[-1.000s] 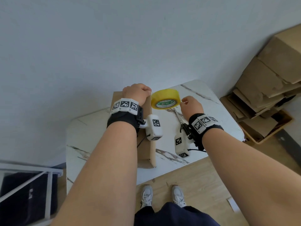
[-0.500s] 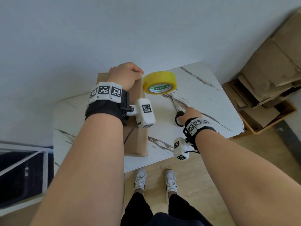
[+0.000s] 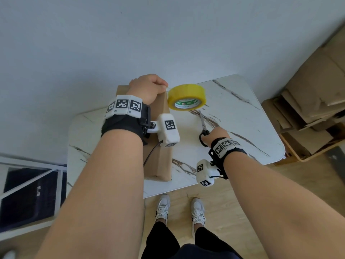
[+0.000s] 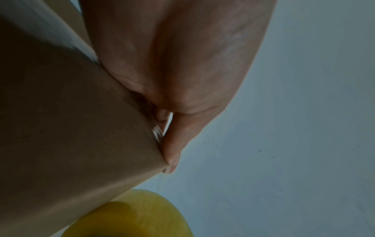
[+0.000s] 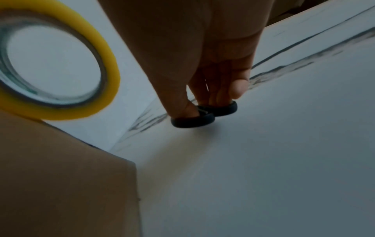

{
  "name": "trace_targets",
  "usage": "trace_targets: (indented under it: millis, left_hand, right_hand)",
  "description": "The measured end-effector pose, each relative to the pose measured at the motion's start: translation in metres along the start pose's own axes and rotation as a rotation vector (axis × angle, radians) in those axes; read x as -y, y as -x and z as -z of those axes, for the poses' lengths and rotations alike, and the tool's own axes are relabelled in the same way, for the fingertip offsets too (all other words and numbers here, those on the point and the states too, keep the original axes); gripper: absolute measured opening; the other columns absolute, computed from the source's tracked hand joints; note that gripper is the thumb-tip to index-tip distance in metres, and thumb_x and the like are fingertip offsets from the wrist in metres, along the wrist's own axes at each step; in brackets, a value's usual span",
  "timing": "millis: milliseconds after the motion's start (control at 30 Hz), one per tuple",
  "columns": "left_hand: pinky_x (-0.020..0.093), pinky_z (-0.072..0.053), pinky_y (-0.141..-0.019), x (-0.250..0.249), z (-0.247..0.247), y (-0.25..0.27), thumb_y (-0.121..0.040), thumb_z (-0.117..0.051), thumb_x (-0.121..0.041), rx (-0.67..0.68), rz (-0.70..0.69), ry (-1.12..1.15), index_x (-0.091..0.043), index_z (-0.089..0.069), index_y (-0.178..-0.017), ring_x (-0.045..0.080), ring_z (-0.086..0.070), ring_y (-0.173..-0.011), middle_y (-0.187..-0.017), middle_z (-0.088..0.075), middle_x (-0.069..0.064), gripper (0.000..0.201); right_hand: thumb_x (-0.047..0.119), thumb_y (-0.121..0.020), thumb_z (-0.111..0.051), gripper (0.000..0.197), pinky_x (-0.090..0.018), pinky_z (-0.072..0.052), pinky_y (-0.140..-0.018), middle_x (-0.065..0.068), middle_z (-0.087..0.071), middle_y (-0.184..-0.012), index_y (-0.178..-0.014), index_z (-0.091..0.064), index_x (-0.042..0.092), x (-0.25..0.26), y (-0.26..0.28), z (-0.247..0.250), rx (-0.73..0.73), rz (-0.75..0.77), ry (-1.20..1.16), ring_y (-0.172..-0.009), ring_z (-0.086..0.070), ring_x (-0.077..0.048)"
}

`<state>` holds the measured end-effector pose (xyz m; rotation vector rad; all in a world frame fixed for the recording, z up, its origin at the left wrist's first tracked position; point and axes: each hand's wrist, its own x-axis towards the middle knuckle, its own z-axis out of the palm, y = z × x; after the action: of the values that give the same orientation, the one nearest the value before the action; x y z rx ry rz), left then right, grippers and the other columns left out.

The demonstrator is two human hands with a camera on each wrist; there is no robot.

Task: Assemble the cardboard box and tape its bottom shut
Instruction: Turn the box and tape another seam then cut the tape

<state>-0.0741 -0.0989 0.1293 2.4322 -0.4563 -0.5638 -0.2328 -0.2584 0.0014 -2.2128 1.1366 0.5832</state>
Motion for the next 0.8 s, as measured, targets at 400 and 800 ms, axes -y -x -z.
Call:
trace_targets:
  millis: [400, 800]
  left_hand:
    - [0.039, -0.041, -0.106, -0.002, -0.003, 0.007, -0.091, -0.056, -0.029, -0.054, 0.028, 0.004, -0.034, -0.068, -0.1, 0.021, -0.055, -0.117, -0.119, -0.066, -0.005, 0.015]
    - [0.029, -0.042, -0.078, -0.004, 0.001, 0.014, -0.085, -0.061, -0.032, -0.164, 0.091, -0.039, -0.032, -0.058, -0.082, 0.023, -0.059, -0.101, -0.108, -0.066, -0.002, 0.004]
  right_hand:
    - [0.027, -0.086, -0.061, 0.031, -0.026, -0.037, -0.049, -0.007, -0.052, -0.061, -0.068, -0.051, 0.004, 0.035, 0.024, 0.06, -0.042, 0.035, -0.487, -0.053, -0.049, -0.022]
    - [0.042, -0.08, -0.075, 0.039, -0.023, -0.046, -0.058, -0.005, -0.06, -0.067, -0.076, -0.065, 0.005, 0.052, 0.089, 0.083, 0.042, 0.338, -0.653, -0.055, -0.051, -0.015]
